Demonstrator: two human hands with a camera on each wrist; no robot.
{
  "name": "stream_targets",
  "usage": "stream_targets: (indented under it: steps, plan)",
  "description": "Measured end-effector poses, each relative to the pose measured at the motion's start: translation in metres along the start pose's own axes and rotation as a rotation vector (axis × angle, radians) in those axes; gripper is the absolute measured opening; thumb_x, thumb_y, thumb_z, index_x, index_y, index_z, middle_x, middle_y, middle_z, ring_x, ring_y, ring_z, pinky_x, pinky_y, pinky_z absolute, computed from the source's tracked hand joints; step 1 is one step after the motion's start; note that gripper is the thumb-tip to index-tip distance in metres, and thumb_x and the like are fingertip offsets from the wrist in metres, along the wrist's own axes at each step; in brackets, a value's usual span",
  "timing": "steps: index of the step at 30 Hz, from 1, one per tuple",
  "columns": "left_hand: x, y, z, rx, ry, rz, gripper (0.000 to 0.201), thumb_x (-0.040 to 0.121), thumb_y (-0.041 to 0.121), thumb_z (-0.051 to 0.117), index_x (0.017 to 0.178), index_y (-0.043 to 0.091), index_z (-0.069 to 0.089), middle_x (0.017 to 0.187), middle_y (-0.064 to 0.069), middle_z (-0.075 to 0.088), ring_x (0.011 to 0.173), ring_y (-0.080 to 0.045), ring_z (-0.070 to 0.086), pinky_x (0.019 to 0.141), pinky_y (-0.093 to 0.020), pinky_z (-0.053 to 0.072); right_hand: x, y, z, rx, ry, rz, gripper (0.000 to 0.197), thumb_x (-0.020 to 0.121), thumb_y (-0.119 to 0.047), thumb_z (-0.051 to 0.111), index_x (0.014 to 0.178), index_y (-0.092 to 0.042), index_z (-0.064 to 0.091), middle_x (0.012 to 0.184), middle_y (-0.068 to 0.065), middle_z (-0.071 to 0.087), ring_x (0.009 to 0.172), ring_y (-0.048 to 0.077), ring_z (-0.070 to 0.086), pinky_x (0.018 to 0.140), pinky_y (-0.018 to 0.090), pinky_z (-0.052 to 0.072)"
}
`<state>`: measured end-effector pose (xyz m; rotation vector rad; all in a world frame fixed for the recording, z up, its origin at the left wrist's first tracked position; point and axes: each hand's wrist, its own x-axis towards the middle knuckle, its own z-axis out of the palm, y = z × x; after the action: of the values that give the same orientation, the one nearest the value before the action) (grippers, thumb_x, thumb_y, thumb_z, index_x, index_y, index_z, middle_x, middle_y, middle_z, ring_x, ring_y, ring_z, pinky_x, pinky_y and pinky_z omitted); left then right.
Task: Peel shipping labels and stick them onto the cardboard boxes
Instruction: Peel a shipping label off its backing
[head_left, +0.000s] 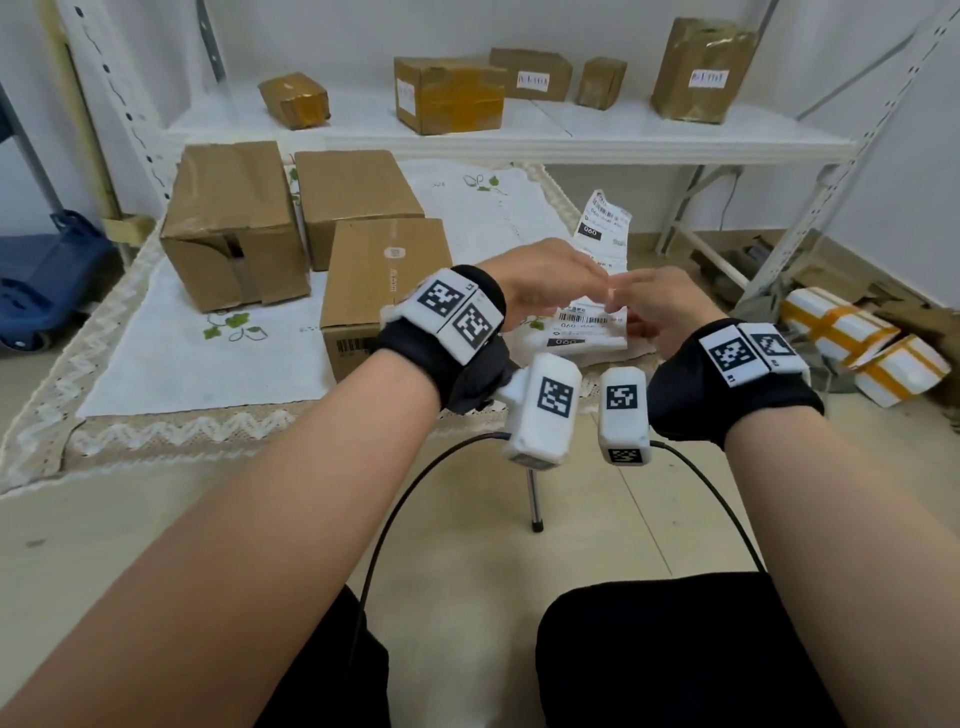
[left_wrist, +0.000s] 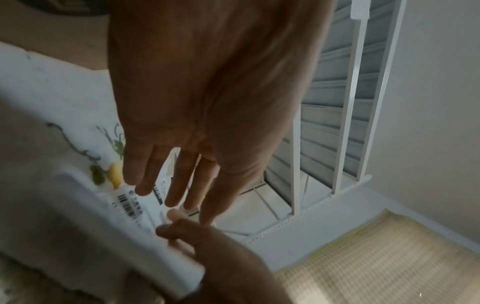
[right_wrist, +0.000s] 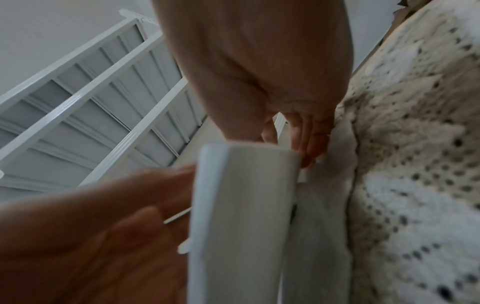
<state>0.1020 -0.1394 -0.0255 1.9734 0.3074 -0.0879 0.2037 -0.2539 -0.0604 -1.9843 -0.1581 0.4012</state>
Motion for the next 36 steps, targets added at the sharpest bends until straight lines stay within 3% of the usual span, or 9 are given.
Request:
stream_targets:
  steps: [6,9,12,15,19,22,25,30,36]
  plan:
    - [0.014,-0.011,0.016,0.101,-0.016,0.003,0.048,0.094,0.006,0.065,0.140,0.017,0.059,0.141,-0.004,0.058,0.125,-0.022,0.053,0.087,-0.031,0.048,0.000,0.000,0.003,-0.008,-0.047,-0.010,0.034,0.087,0.018,0.053,0.100,-0.009,0.070,0.084,0.014,0.063,0.046,0.017,0.058,0.035,0.018,0.041]
    - [0.014,-0.013,0.012,0.069,0.013,0.031,0.046,0.094,0.007,0.066,0.138,0.020,0.062,0.143,-0.001,0.058,0.112,-0.015,0.056,0.080,-0.025,0.050,0.003,0.001,0.003,0.033,-0.030,-0.047,0.034,0.086,0.016,0.057,0.107,-0.005,0.075,0.103,0.014,0.072,0.078,0.023,0.069,0.052,0.026,0.056]
    - [0.012,-0.015,0.009,0.091,0.128,0.079,0.038,0.092,0.004,0.067,0.128,0.016,0.070,0.133,-0.011,0.066,0.092,-0.015,0.054,0.075,-0.023,0.046,0.004,-0.001,0.004,0.118,-0.049,-0.094,0.016,0.090,0.004,0.068,0.100,-0.002,0.080,0.102,0.015,0.077,0.069,0.011,0.072,0.055,0.022,0.057]
    - [0.008,-0.018,0.005,0.101,0.256,0.119,0.033,0.091,0.007,0.071,0.124,0.014,0.072,0.126,-0.006,0.070,0.107,-0.015,0.063,0.083,-0.022,0.048,0.002,-0.005,0.005,0.201,-0.077,-0.075,0.012,0.088,-0.008,0.075,0.096,0.001,0.078,0.093,0.011,0.079,0.078,0.018,0.076,0.075,0.034,0.064]
    - [0.007,-0.020,0.003,0.136,0.413,0.147,0.025,0.086,0.008,0.077,0.110,0.013,0.078,0.115,-0.004,0.075,0.110,-0.015,0.065,0.086,-0.020,0.046,-0.004,-0.011,0.004,0.265,-0.143,-0.058,0.005,0.093,0.003,0.066,0.093,0.004,0.070,0.054,-0.001,0.067,0.039,0.006,0.059,0.047,0.018,0.052]
    - [0.008,-0.022,0.003,0.200,0.471,0.159,0.016,0.081,0.010,0.081,0.097,0.014,0.081,0.097,-0.001,0.076,0.098,-0.015,0.068,0.081,-0.022,0.048,-0.006,-0.014,0.003,0.265,-0.205,-0.054,0.018,0.092,0.006,0.065,0.107,0.007,0.073,0.091,0.011,0.077,0.075,0.021,0.074,0.070,0.029,0.064]
    - [0.008,-0.023,0.003,0.229,0.484,0.170,0.011,0.078,0.012,0.083,0.089,0.015,0.081,0.086,0.001,0.074,0.091,-0.014,0.067,0.077,-0.022,0.047,-0.006,-0.015,0.002,0.285,-0.237,-0.007,0.022,0.091,0.006,0.066,0.112,0.006,0.073,0.098,0.013,0.073,0.089,0.029,0.071,0.089,0.042,0.062]
    - [0.007,-0.020,0.003,0.223,0.482,0.191,0.009,0.074,0.013,0.086,0.081,0.017,0.081,0.073,0.006,0.070,0.076,-0.010,0.063,0.069,-0.020,0.046,-0.004,-0.015,0.000,0.337,-0.283,0.056,0.034,0.089,0.005,0.067,0.123,0.006,0.069,0.113,0.011,0.063,0.087,0.025,0.068,0.066,0.032,0.063]
    - [0.009,-0.020,0.002,0.264,0.455,0.181,0.017,0.073,0.006,0.085,0.081,0.017,0.076,0.080,0.004,0.069,0.084,-0.015,0.066,0.072,-0.023,0.049,-0.006,-0.017,0.000,0.326,-0.327,0.058,0.024,0.085,0.000,0.073,0.108,-0.002,0.076,0.104,0.012,0.063,0.085,0.026,0.070,0.075,0.040,0.065]
